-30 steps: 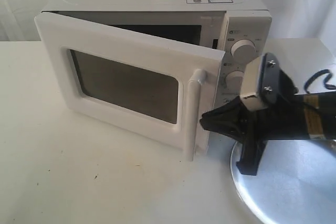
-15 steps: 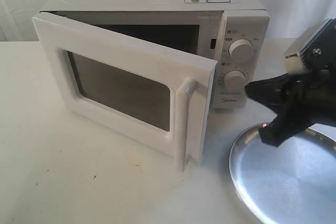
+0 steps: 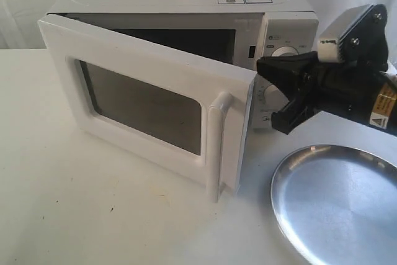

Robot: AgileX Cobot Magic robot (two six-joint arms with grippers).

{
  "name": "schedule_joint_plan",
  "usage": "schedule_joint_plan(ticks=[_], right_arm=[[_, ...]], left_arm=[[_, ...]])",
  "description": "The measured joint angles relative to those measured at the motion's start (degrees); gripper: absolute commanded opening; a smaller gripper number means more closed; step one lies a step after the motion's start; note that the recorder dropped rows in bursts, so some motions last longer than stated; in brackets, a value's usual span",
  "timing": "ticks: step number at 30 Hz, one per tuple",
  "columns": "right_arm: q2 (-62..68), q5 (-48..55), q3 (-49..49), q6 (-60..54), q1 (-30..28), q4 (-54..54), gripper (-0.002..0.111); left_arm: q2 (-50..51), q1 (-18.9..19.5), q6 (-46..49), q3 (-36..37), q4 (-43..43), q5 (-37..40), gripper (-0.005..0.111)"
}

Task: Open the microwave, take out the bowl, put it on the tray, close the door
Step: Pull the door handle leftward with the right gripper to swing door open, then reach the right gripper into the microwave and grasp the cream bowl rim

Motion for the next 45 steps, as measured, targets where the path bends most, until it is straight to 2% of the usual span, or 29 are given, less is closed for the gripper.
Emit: schedule_joint_plan(ticks=[4, 7, 10, 13, 18, 23, 30, 32, 34, 38, 39, 45], right_arm=[[2.0, -5.3, 0.0, 3.8, 0.0, -11.6, 0.0], [2.1, -15.1, 0.0, 5.0, 0.0, -20.4, 0.0], [2.1, -18.5, 0.0, 4.8, 0.1, -23.3, 0.0], [2.3, -11.3, 0.0, 4.8, 0.1, -20.2, 0.0], [8.4, -5.9, -0.9, -0.2, 2.0, -7.0, 0.0], [17.3, -1.2, -6.9, -5.9, 8.5, -0.8, 0.0], [24.0, 17.7, -21.4, -9.3, 18.1, 0.8, 0.0], [25.0, 22.1, -24.8, -10.6, 20.3, 0.8, 0.006], [25.9, 25.7, -27.6, -12.3, 21.8, 0.8, 0.019], [26.9, 28.8, -30.8, -15.2, 23.3, 0.1, 0.061], [27.0, 29.5, -31.3, -15.8, 23.5, 0.1, 0.064], [29.4, 32.4, -34.4, -19.3, 23.8, -0.3, 0.059]], left_arm=[[0.0, 0.0, 0.0, 0.0, 0.0, 0.0, 0.0], [0.0, 0.0, 0.0, 0.0, 0.0, 0.0, 0.0], [0.0, 0.0, 0.0, 0.0, 0.0, 0.0, 0.0], [0.0, 0.0, 0.0, 0.0, 0.0, 0.0, 0.0], [0.0, 0.0, 0.0, 0.0, 0.0, 0.0, 0.0], [0.0, 0.0, 0.0, 0.0, 0.1, 0.3, 0.0], [0.0, 0.0, 0.0, 0.0, 0.0, 0.1, 0.0], [0.0, 0.0, 0.0, 0.0, 0.0, 0.1, 0.0], [0.0, 0.0, 0.0, 0.0, 0.0, 0.1, 0.0], [0.0, 0.0, 0.0, 0.0, 0.0, 0.1, 0.0], [0.0, 0.0, 0.0, 0.0, 0.0, 0.1, 0.0], [0.0, 0.0, 0.0, 0.0, 0.0, 0.1, 0.0]])
